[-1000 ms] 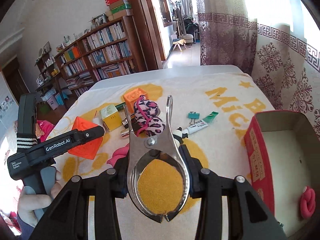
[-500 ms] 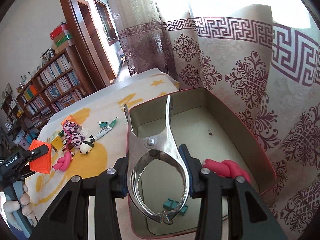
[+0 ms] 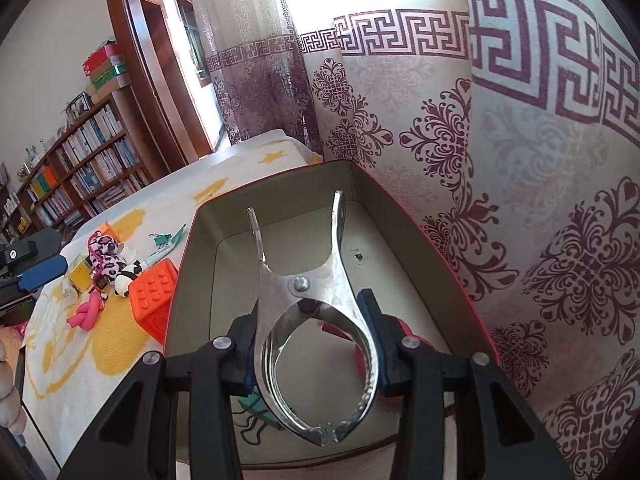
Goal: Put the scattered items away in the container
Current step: 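Lift the clamp with the right tool over the tin box while the left tool carries the block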
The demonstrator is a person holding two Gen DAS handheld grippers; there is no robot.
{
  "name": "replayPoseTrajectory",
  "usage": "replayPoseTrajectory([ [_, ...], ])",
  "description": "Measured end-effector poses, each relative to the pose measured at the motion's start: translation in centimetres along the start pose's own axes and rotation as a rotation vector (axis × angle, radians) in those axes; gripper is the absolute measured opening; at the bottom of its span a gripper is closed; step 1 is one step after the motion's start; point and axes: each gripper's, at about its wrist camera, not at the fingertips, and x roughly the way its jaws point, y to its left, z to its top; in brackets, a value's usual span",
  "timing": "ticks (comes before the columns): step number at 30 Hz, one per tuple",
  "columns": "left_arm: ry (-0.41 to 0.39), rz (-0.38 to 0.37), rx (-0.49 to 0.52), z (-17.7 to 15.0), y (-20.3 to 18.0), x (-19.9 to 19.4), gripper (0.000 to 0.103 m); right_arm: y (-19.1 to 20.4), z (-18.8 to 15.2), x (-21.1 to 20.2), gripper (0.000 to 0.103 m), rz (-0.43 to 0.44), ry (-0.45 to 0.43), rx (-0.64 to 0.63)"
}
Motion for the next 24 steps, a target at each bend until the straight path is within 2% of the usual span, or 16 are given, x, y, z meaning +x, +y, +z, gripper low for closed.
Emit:
replayPoseTrajectory([
  [5,0.047,0.094,0.056,-1.6,-0.6,2.6,0.076,-0.2,0.0,-0.7,0.046,0.036,-0.036,-0.002],
  [10,0.086,0.13,0.14,-2.6,-0.3,6.0,0.077,0.0,0.0,-0.2,0.046,0.06,-0.023,-0.009],
  [12,0.106,0.126,0.168,-2.7,0.1,7.4,0.077,-0.3,0.0,-0.1,0.046,0.059,-0.019,-0.002],
  [14,0.113,0.105,0.154,-2.8,0.7,8.4,0.087,-0.7,0.0,0.0,0.046,0.061,-0.017,0.013],
  [15,0.109,0.092,0.137,-2.8,1.0,8.7,0.089,-0.8,0.1,0.0,0.046,0.063,-0.015,0.017],
  [17,0.111,0.056,0.12,-2.7,1.2,9.4,0.089,-0.8,0.1,0.2,0.046,0.064,-0.011,0.017],
  [21,0.12,0.049,0.131,-2.5,1.5,10.9,0.089,-0.4,-0.2,0.5,0.046,0.068,-0.001,0.007],
  [22,0.125,0.043,0.134,-2.5,1.6,11.1,0.089,-0.4,-0.2,0.6,0.046,0.07,0.001,0.005],
  [24,0.149,0.022,0.119,-2.6,1.9,11.4,0.073,-0.2,-0.3,0.7,0.046,0.064,0.001,-0.003],
])
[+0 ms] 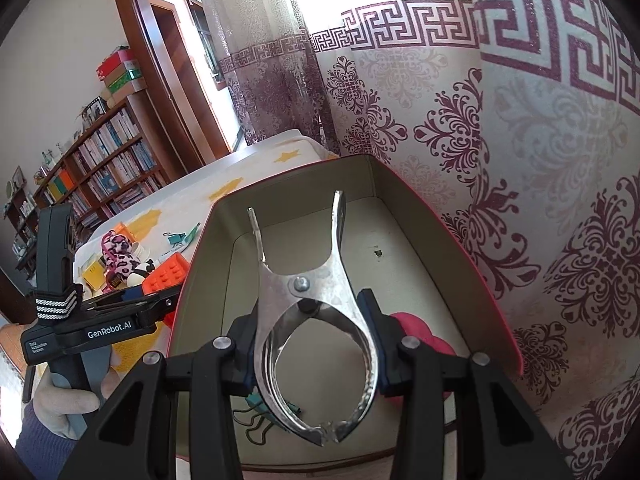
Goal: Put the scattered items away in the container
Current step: 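Lift the clamp with the right tool over the tin box while the left tool carries the block, then open the left tool over the tin while the right tool releases the clamp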
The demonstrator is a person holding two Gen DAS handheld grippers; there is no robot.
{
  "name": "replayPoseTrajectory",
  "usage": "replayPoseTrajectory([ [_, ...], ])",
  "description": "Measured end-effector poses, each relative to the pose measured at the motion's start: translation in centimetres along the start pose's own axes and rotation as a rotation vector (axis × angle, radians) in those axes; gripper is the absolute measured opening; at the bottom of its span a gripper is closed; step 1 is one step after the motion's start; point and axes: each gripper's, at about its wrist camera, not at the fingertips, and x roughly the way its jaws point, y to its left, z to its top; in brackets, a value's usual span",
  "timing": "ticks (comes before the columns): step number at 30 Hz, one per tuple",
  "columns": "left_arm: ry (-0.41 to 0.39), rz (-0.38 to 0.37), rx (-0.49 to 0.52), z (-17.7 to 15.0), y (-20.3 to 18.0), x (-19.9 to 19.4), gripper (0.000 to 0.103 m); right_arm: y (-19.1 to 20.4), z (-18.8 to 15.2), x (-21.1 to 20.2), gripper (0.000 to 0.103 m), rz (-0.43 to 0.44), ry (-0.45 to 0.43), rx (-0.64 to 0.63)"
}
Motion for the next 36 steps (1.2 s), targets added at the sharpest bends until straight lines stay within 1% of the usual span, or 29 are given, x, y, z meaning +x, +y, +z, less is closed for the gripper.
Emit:
replayPoseTrajectory([
  [1,0.013,-0.03,-0.007,-0.1,0.1,0.1,0.061,0.1,0.0,0.1,0.046,0.0,0.0,-0.003],
  [2,0.018,-0.029,-0.008,-0.1,-0.1,-0.1,0.061,0.1,0.0,0.1,0.046,0.001,0.001,-0.004],
  [5,0.003,0.012,0.016,-0.5,-0.5,-0.8,0.06,0.3,-0.1,0.2,0.046,0.008,0.003,-0.007],
  [8,-0.018,0.016,-0.007,-0.6,-0.4,-2.1,0.059,0.5,-0.1,0.1,0.046,0.011,0.001,-0.013],
  [9,-0.031,0.012,-0.021,-0.4,-0.3,-2.7,0.057,0.5,-0.2,0.0,0.046,0.013,0.0,-0.014],
  [10,-0.042,0.008,-0.034,-0.2,-0.3,-3.3,0.053,0.5,-0.2,0.0,0.046,0.014,-0.002,-0.015],
  [13,-0.08,-0.005,-0.052,0.6,-0.7,-4.9,0.053,0.8,-0.1,-0.3,0.046,-0.011,-0.015,-0.034],
  [15,-0.102,-0.017,-0.044,1.2,-1.6,-5.7,0.053,1.0,-0.2,-0.4,0.046,-0.039,-0.024,-0.051],
  [17,-0.115,-0.046,-0.026,2.0,-2.9,-6.2,0.053,1.0,-0.2,-0.6,0.046,-0.047,-0.03,-0.057],
  [21,-0.12,-0.077,0.015,3.4,-5.8,-5.8,0.053,0.8,0.0,-0.8,0.046,-0.041,-0.035,-0.052],
  [24,-0.105,-0.101,0.013,4.3,-7.3,-4.6,0.053,0.6,0.1,-1.0,0.046,-0.045,-0.041,-0.05],
  [25,-0.102,-0.11,0.006,4.6,-7.7,-4.1,0.054,0.5,0.1,-1.0,0.046,-0.046,-0.042,-0.049],
  [27,-0.086,-0.125,-0.002,5.0,-8.4,-3.5,0.061,0.3,0.2,-0.8,0.046,-0.043,-0.037,-0.041],
  [28,-0.084,-0.134,-0.004,5.1,-8.6,-3.4,0.074,0.2,0.2,-0.7,0.046,-0.036,-0.031,-0.034],
  [29,-0.096,-0.134,-0.009,5.1,-8.8,-3.5,0.084,0.0,0.2,-0.6,0.046,-0.031,-0.028,-0.025],
  [30,-0.117,-0.128,-0.008,5.0,-8.8,-3.8,0.084,-0.2,0.2,-0.6,0.047,-0.029,-0.028,-0.016],
  [31,-0.131,-0.118,0.0,5.0,-8.8,-4.1,0.084,-0.3,0.2,-0.5,0.049,-0.03,-0.028,-0.009],
  [32,-0.137,-0.104,0.01,4.9,-8.7,-4.3,0.084,-0.5,0.2,-0.5,0.052,-0.032,-0.028,-0.001],
  [33,-0.14,-0.09,0.015,4.8,-8.6,-4.5,0.084,-0.6,0.2,-0.6,0.059,-0.033,-0.035,0.007],
  [34,-0.139,-0.076,0.016,4.7,-8.3,-4.6,0.084,-0.7,0.2,-0.7,0.063,-0.032,-0.044,0.016],
  [35,-0.136,-0.06,0.015,4.6,-8.0,-4.7,0.084,-0.7,0.3,-0.8,0.064,-0.029,-0.052,0.02],
  [36,-0.136,-0.043,0.01,4.4,-7.6,-4.8,0.084,-0.6,0.2,-0.9,0.068,-0.03,-0.056,0.019],
])
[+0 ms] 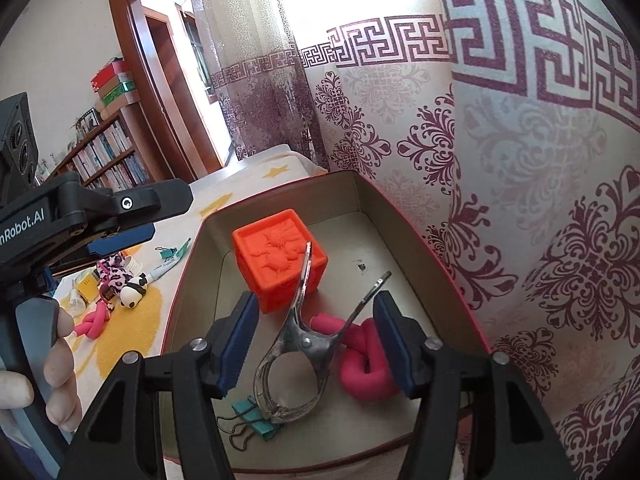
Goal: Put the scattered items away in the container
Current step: 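Open the left tool over the tin while the right tool releases the clamp, then grasp the bagged white tape roll with the left tool while the right tool nears the pink knot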
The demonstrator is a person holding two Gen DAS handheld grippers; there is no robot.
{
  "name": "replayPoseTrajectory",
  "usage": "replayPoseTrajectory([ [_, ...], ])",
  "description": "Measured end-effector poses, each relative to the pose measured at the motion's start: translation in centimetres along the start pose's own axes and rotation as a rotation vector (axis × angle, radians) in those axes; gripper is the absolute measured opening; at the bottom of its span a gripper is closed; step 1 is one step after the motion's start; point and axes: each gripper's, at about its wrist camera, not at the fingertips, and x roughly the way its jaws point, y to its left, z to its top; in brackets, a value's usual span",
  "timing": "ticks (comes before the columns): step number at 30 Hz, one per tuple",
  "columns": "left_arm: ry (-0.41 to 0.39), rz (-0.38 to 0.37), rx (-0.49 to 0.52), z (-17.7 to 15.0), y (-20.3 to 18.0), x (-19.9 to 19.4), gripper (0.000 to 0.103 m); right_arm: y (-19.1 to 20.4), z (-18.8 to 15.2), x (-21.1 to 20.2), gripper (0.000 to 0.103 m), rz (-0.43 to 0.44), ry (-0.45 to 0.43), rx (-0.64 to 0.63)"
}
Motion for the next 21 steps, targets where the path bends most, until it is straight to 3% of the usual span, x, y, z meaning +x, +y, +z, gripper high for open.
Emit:
replayPoseTrajectory([
  [3,-0.008,0.048,-0.021,-0.6,1.4,-0.6,0.084,0.3,-0.1,-0.4,0.078,-0.01,-0.021,-0.003],
  [7,-0.01,0.089,-0.054,-1.6,3.3,-1.6,0.085,0.6,-0.2,-0.7,0.079,-0.012,-0.034,0.004],
  [10,-0.024,0.113,-0.094,-2.4,5.0,-2.7,0.094,0.8,-0.2,-0.8,0.08,-0.008,-0.035,0.017],
  [21,-0.086,0.265,-0.232,-6.0,12.9,-8.3,0.094,3.5,-0.7,-1.9,0.08,0.013,-0.066,-0.035],
])
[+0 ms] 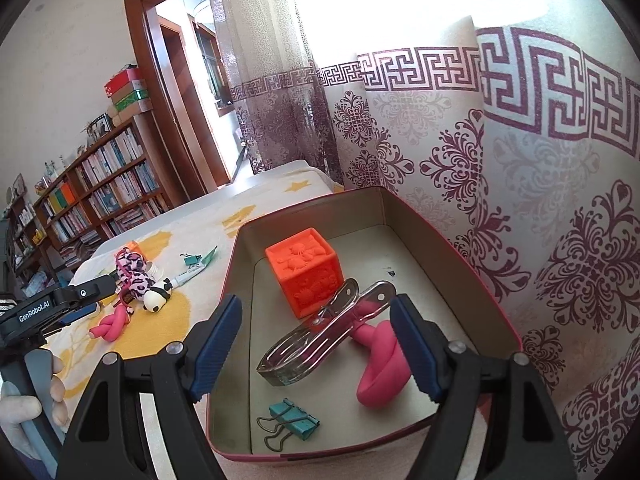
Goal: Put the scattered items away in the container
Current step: 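Grasp the bagged white tape roll with the left tool while the right tool nears the pink knot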
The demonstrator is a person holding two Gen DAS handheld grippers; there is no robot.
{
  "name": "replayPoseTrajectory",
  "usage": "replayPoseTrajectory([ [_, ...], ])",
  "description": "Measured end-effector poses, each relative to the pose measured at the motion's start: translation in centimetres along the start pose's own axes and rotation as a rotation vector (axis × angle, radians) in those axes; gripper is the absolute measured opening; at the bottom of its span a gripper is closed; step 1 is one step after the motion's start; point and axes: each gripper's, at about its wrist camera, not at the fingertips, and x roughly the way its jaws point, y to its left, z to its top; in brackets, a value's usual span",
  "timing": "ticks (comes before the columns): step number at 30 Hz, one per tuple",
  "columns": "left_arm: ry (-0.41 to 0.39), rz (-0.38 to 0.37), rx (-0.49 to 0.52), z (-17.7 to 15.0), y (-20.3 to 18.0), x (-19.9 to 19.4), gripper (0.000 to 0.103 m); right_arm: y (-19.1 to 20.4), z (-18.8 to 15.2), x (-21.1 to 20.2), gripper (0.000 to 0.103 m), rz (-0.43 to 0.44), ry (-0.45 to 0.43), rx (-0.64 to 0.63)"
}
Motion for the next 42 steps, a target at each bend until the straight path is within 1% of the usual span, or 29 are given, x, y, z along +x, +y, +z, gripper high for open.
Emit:
replayPoseTrajectory([
  [6,-0.01,0.117,-0.097,-0.9,6.4,-1.1,0.094,2.4,-0.3,-0.8,0.08,0.037,-0.012,-0.047],
  [8,-0.01,0.142,-0.122,-1.3,8.2,-1.4,0.094,3.3,-0.3,-0.8,0.08,0.055,-0.009,-0.057],
  [12,-0.009,0.174,-0.148,-1.7,10.6,-2.1,0.094,5.6,-0.4,-0.5,0.08,0.091,-0.002,-0.086],
  [15,-0.013,0.184,-0.154,-2.0,12.1,-2.6,0.094,7.7,-0.5,0.1,0.08,0.126,0.011,-0.104],
  [22,-0.012,0.214,-0.182,-1.7,15.8,-3.2,0.094,12.5,-1.0,2.8,0.081,0.214,0.089,-0.124],
  [29,-0.001,0.26,-0.146,0.5,18.2,-2.7,0.094,16.6,-2.0,5.8,0.081,0.266,0.147,-0.15],
  [32,0.02,0.256,-0.101,1.9,18.5,-1.6,0.094,17.7,-2.4,7.2,0.081,0.269,0.169,-0.158],
  [37,0.079,0.233,0.002,3.9,18.4,1.3,0.094,18.2,-3.0,9.0,0.081,0.266,0.199,-0.157],
  [42,0.123,0.235,0.036,5.2,18.8,4.4,0.094,17.5,-3.4,10.2,0.081,0.259,0.236,-0.145],
])
